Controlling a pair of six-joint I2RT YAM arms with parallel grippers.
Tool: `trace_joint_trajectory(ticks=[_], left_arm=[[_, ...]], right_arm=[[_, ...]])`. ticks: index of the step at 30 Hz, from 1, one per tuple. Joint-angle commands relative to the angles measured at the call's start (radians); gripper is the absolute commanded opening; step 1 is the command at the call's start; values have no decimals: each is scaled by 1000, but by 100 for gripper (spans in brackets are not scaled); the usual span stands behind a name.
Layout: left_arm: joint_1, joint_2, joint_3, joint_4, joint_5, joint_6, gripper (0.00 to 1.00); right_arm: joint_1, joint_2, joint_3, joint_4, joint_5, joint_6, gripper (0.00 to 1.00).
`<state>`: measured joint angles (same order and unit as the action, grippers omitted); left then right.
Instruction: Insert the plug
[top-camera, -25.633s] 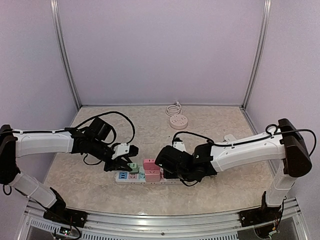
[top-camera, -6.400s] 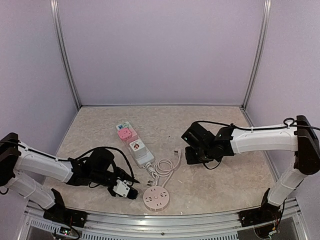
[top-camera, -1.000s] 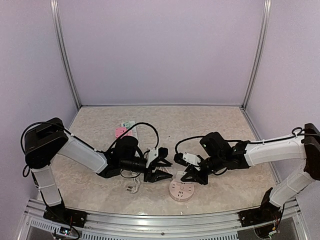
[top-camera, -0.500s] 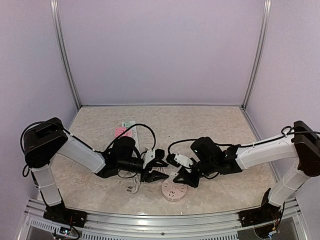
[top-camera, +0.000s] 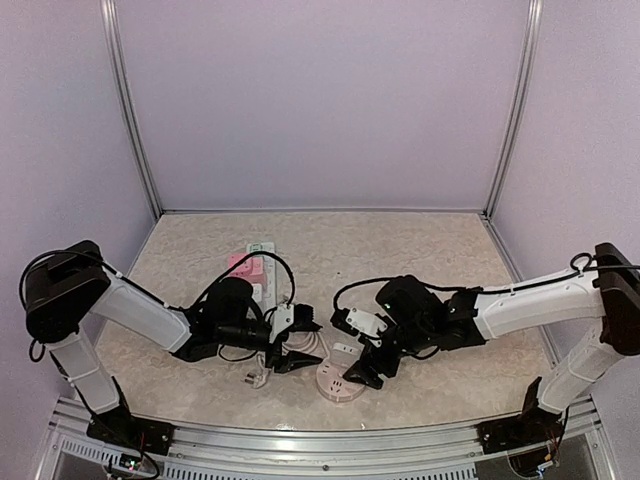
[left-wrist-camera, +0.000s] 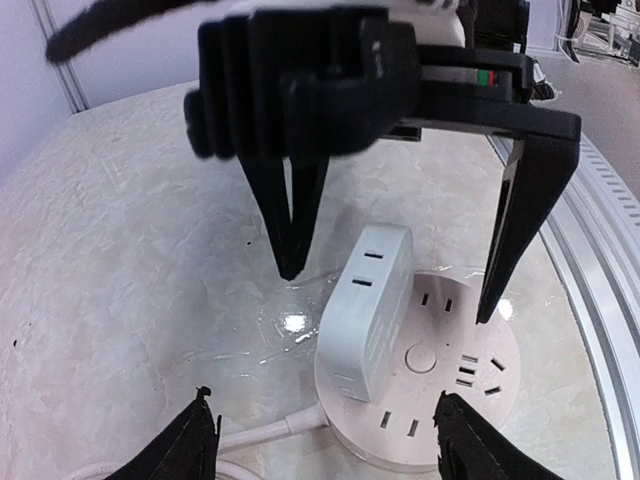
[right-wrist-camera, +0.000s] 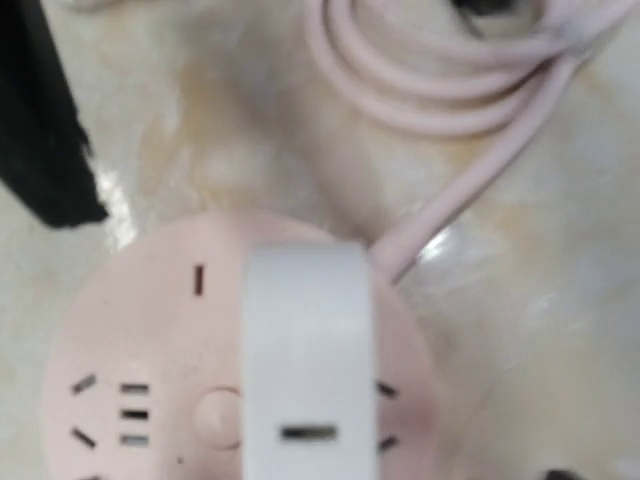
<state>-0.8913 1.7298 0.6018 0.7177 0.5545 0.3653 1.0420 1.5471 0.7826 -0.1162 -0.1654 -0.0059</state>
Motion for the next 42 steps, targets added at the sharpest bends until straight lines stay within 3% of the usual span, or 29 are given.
trace_joint_trajectory(ticks=[1,5,7,9,12,15,18,24,28,33,37,42], left_arm=[[-15,-75,-49,-24,-54,44,74],[-34,-169,-103,-34,-109,58,77],[-45,-220,-128,-43,-162,69,78],[-73,-283,-160,-10,-316,103,78],[-82,-381,-189,44,-529,133,79],[-33,-482,-189,-4,-616,121,80],[71,-585,-186,-42,-688,106,81],[448,-786,-219,-163,-652,-10,81],[630,-971,-301,-258,-672,-124,81],[782,-1213,-415,-437,-750,-284,81],[925,-1287,-468,-441,-573,-306,89],[1002,-1331,-545,-374,-442,-351,98]], right_arm=[[10,-130,50,-22,48,4,100],[11,-242,50,-45,33,39,100],[8,-306,57,-49,121,75,100],[-18,-363,66,-31,240,138,100],[-128,-401,112,-62,313,269,100],[-224,-382,154,-156,469,353,100],[-348,-377,151,-175,487,400,100],[-563,-446,75,-178,463,465,100],[-680,-526,1,-167,417,467,100],[-753,-636,-106,-108,360,353,100],[-753,-705,-206,-40,367,292,100],[-754,-797,-345,79,478,358,100]])
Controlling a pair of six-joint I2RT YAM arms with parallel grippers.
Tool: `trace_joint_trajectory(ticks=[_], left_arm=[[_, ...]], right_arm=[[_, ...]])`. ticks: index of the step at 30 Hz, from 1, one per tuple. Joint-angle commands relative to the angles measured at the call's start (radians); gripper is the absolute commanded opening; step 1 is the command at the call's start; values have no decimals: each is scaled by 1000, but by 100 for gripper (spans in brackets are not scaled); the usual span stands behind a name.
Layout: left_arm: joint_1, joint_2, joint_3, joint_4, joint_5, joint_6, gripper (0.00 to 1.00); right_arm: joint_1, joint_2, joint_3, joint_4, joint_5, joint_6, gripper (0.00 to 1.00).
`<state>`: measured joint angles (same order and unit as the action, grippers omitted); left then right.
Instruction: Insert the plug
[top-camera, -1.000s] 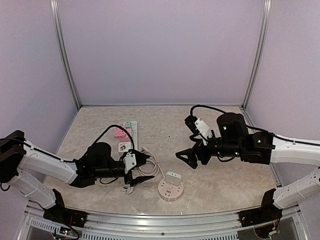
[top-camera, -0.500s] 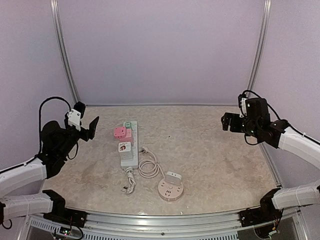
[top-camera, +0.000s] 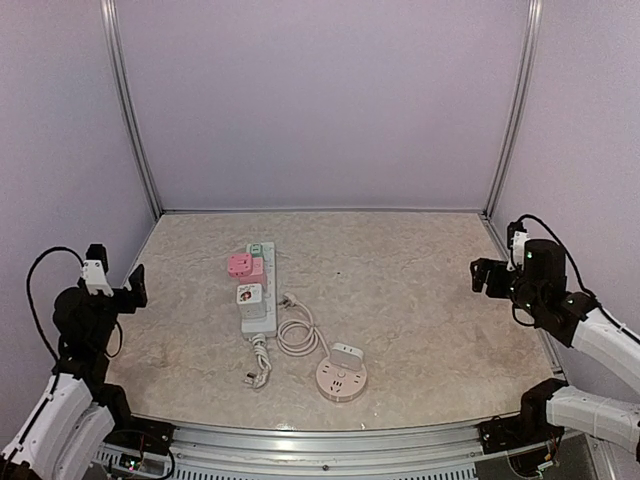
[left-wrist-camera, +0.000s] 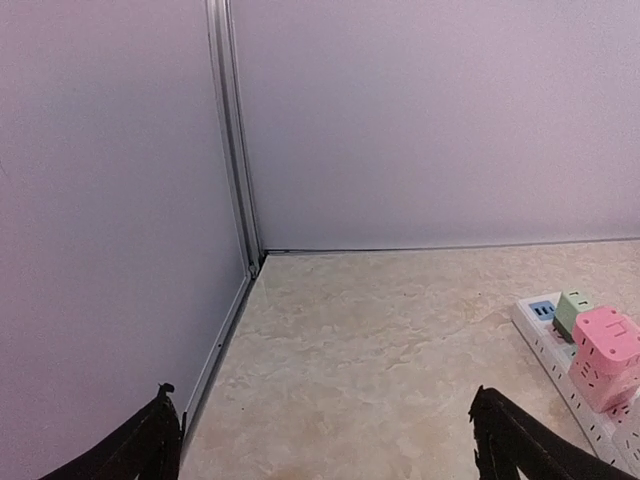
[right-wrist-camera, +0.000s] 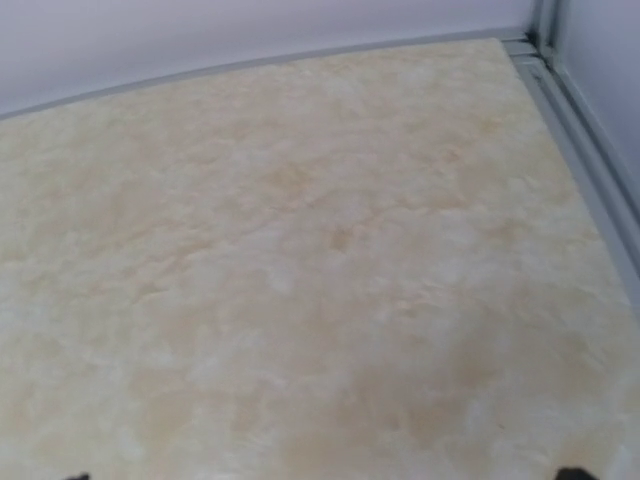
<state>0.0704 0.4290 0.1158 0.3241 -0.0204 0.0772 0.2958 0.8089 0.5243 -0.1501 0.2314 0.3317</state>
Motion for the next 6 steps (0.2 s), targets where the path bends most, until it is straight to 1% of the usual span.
trace_joint_trajectory(ticks=[1,3,5,6], left_arm=[[46,-43,-78,32,135,-66,99],[57,-61,-99,25,161,-63,99],[60,-80,-104,9,199,-56,99],[61,-86,-106,4,214,-52,99]], right_arm=[[-7,-73,-111,137,105,51,100],[-7,-89,-143,169,162,130,99],[-6,-85,-138,162,157,163,99],[-7,-84,-136,166,145,153,99]])
